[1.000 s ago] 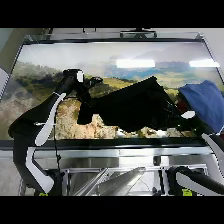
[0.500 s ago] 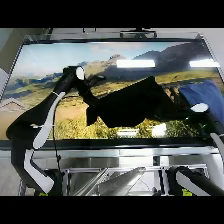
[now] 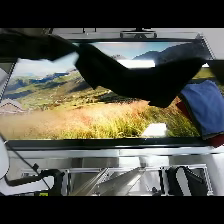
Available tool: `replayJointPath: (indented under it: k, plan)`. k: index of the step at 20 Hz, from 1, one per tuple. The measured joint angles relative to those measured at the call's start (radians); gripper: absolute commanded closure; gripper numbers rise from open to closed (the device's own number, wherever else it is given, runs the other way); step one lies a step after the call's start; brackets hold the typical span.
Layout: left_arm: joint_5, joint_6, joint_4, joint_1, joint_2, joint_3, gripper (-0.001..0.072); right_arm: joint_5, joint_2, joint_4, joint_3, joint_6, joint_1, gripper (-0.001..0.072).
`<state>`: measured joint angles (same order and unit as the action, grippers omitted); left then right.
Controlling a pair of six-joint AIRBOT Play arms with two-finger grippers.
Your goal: Fold the shirts.
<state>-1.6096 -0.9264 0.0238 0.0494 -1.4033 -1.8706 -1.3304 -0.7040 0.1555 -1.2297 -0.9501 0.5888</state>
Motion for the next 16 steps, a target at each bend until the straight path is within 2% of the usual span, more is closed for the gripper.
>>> replayJointPath:
  k: [2,4,7,9,12,16]
  plan:
    - [-0.014,0.005,0.157,0.134,0.103,0.008,0.068,0.034,0.067,-0.03,-0.079,0.028,0.08,0.0698]
    - [-0.011,-0.008,0.248,0.272,0.2,0.055,0.068,0.078,0.107,-0.03,-0.122,0.04,0.124,0.0698]
    - [0.02,-0.059,0.307,0.434,0.332,0.204,0.0679,0.09,0.117,-0.056,-0.149,0.054,0.15,0.0698]
    - [0.062,-0.071,0.297,0.475,0.407,0.339,0.0679,0.077,0.095,-0.081,-0.14,0.055,0.125,0.0698]
    - [0.222,-0.055,0.211,0.429,0.48,0.56,0.0678,0.089,0.026,-0.075,-0.067,0.062,-0.016,0.0698]
    - [0.576,0.1,0.07,0.212,0.444,0.78,0.0671,0.255,-0.18,0.079,0.078,0.064,-0.277,0.0696]
